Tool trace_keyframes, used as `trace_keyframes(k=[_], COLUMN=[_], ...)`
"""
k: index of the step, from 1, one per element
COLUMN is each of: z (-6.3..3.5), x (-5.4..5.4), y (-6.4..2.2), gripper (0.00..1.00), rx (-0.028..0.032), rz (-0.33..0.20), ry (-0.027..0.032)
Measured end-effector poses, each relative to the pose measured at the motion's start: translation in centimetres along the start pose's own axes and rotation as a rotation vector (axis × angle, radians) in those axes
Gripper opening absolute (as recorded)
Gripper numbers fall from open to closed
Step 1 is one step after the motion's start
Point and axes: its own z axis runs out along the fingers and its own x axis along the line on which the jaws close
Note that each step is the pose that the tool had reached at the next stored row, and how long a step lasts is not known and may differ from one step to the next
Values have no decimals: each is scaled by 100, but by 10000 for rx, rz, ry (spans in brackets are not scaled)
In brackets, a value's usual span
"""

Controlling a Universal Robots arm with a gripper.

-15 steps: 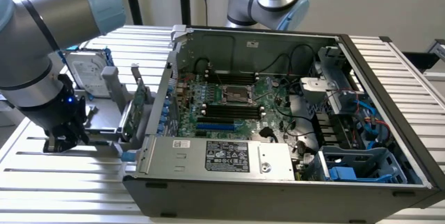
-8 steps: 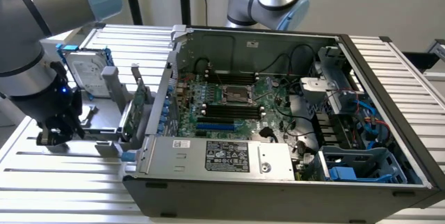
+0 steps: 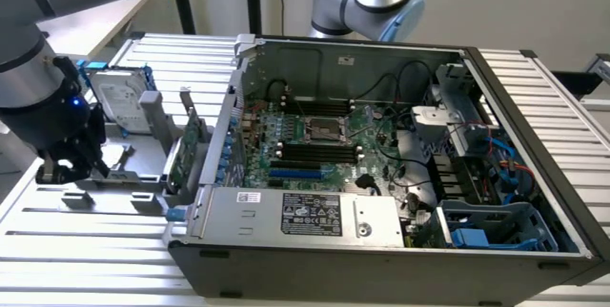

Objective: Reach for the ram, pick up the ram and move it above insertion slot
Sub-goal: 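Pick up the ram and move it above insertion slot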

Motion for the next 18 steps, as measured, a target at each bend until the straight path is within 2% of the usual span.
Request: trace_keyframes(k=[4,6,13,18], z=[-107,-171,-414,-638], x=[-8,-14,-28,-43], y=[-14,-64,-363,-557], gripper=[14,14,14,14], rx=[2,4,5,5], rz=[-5,-4,-7,-8], ry=[-34,-64,-150,-167])
